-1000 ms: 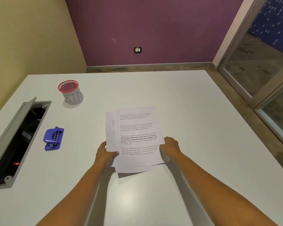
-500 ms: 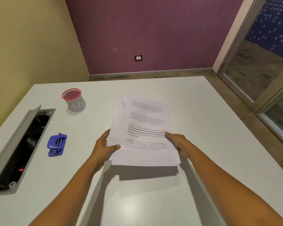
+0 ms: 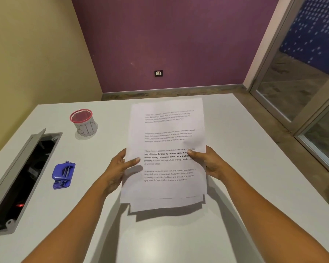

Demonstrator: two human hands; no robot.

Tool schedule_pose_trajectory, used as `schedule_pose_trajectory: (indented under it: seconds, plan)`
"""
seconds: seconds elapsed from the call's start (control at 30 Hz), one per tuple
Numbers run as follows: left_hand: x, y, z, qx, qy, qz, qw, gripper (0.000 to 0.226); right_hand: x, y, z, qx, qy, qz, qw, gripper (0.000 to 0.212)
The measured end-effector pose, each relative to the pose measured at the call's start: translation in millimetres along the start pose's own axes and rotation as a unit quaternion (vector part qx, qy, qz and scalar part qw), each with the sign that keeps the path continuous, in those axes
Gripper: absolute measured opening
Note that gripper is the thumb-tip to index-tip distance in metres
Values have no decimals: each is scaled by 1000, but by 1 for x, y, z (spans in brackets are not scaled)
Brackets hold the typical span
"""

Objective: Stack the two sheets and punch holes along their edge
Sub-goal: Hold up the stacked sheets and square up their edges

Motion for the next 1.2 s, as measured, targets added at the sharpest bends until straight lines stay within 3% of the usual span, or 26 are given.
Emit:
schedule_pose_trajectory:
  seconds: [0.17, 0.33, 0.57, 0.8, 1.03, 1.2]
  plan:
    - [3, -10, 17, -20, 6, 30, 999, 31, -9, 0, -15, 27, 35, -47, 998, 36]
    - [-7, -12, 19, -43, 2, 46, 998, 27, -8, -9, -15, 76, 42, 1, 996, 38]
    - [-7, -17, 30, -112, -13, 109, 988, 27, -15, -13, -30, 179, 44, 63, 981, 22]
    - [0, -17, 25, -125, -59, 107, 985, 37, -13, -11, -21, 174, 69, 56, 981, 24]
    - [-10, -18, 36, -142, -99, 133, 976, 27, -18, -13, -21, 166, 69, 88, 980, 19]
    - [-2, -19, 49, -162, -84, 142, 973, 22, -23, -12, -31, 178, 71, 69, 979, 18]
Point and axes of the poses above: each hand's wrist, its own y-axis away from the middle knuckle, its own x-axis out of the back of the hand, z = x × y, the point moved 6 cm from there along -y, towards the middle knuckle, and after that the axes turned 14 degrees about -y, right-handed, at the moved point
